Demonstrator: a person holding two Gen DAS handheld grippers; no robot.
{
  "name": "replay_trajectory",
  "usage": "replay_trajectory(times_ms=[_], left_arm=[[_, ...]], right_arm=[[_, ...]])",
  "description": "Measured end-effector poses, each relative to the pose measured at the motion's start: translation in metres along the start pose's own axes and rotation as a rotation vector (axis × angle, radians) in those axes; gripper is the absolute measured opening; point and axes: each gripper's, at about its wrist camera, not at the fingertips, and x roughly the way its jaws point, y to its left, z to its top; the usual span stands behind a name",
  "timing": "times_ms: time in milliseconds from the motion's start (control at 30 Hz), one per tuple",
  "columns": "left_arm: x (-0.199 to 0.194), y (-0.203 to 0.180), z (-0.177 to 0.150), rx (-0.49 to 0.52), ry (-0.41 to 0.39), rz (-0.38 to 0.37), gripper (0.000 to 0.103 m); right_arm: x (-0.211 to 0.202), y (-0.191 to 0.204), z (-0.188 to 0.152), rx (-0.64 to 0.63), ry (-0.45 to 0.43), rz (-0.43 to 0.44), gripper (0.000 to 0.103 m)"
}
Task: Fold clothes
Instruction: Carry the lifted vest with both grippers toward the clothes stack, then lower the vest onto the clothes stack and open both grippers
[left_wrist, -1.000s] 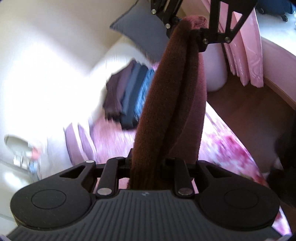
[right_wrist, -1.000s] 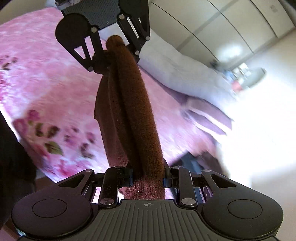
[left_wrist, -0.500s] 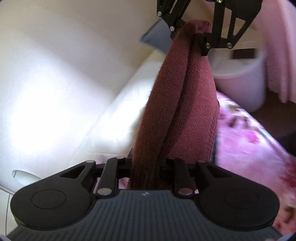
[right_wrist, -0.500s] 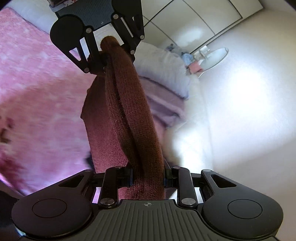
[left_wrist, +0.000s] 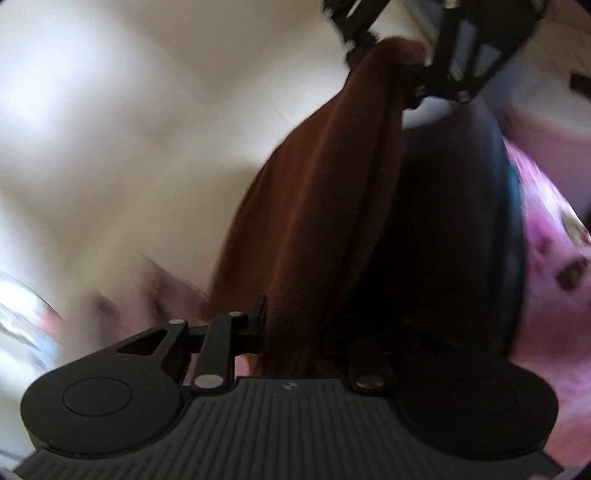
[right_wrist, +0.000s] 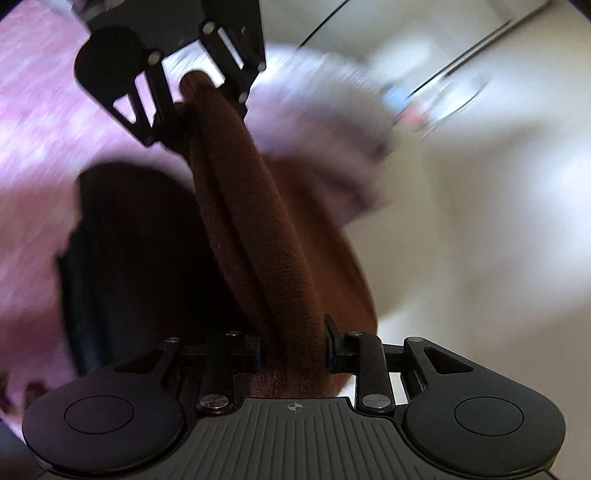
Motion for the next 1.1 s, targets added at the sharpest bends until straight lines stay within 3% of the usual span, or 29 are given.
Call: replay_trajectory(times_ms=[33,100,167,233,333,400,467,567,700,800,967,1100], left_arm=[[0.016,-0.014,-0.005,0.005,0.039,-0.038,0.028],[0.019,-0.028,-0.009,0.028,0.036,0.003,0.028],[0.015,-0.028,-0.01,0.011,0.026,0.036,0.031],[0.017,-0.026,-0.01,0.009,0.03,0.04,0.042],[0.021,-0.023,-0.01,0.008,0.04,0.04,0.041],[0.023,-0.02,-0.009,0.008,0.047,0.039,0.032],[0.026,-0.018,-0.009,0.008,0.054,0.039,0.029],[0.029,-0.015,-0.009,0.008,0.064,0.039,0.029],[0.035,-0.015,-0.012,0.025,0.085,0.043,0.029],[0.022,-0.028,-0.019,0.023,0.108,0.065,0.029],[-0.004,-0.042,-0.023,-0.125,0.134,0.073,0.029],[-0.03,-0.038,-0.028,-0.314,0.127,0.041,0.036]], right_arm=[[0.017,0.016,-0.011,-0.022,0.042,0.062,0.03],[0.02,0.04,-0.022,-0.098,0.026,0.037,0.035],[0.008,0.039,-0.025,-0.099,0.001,0.016,0.038],[0.004,0.025,-0.026,-0.074,0.003,0.023,0.044],[0.0,0.015,-0.026,-0.07,0.003,0.031,0.045],[0.001,0.013,-0.025,-0.064,0.003,0.044,0.045],[0.01,0.014,-0.024,-0.063,0.001,0.049,0.035],[0.02,0.02,-0.029,-0.054,0.006,0.022,0.032],[0.029,0.04,-0.043,-0.073,0.04,0.02,0.032],[0.033,0.056,-0.044,-0.117,0.042,-0.038,0.038],[0.025,0.059,-0.051,-0.053,0.118,-0.121,0.046],[0.007,0.061,-0.058,0.119,0.183,-0.156,0.049]])
